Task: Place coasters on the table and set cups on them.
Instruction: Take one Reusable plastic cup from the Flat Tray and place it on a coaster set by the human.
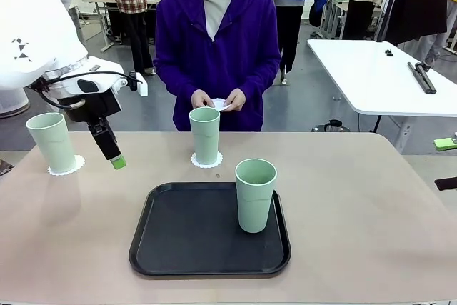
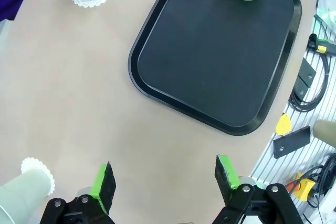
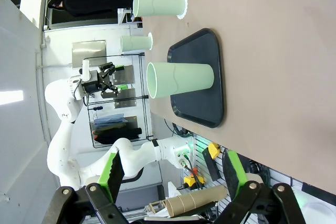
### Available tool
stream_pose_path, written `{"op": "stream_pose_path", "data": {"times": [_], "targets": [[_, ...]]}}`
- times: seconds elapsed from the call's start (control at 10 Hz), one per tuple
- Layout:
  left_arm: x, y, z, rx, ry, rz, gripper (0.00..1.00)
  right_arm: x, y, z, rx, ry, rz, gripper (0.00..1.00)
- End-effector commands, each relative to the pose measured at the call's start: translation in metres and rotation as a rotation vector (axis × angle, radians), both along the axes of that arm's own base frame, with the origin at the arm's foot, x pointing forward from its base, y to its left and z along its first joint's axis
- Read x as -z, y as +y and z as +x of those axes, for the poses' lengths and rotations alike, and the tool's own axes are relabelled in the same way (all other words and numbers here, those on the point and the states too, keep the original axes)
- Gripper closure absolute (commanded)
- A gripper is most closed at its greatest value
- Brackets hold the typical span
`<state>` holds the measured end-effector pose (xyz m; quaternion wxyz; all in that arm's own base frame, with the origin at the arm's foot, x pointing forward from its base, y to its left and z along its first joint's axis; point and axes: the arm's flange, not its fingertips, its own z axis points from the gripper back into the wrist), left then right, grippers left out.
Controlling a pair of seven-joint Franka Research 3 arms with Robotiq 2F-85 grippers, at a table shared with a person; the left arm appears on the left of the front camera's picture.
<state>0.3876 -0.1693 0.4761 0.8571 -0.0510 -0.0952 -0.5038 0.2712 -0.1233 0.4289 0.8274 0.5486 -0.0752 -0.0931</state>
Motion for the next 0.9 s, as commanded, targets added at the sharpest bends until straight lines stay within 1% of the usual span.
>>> {"op": "stream_pose_path", "data": {"times": [0.0, 0.8], "targets": [[-0.0026, -0.002, 0.0065, 0.003, -0.003, 0.009, 0.0, -0.0015, 0.0006, 0.002, 0.002, -0.006, 0.018, 0.0], [-0.0026, -0.002, 0.0065, 0.003, -0.003, 0.009, 0.0, -0.0015, 0.0006, 0.002, 0.002, -0.006, 0.018, 0.0]]}}
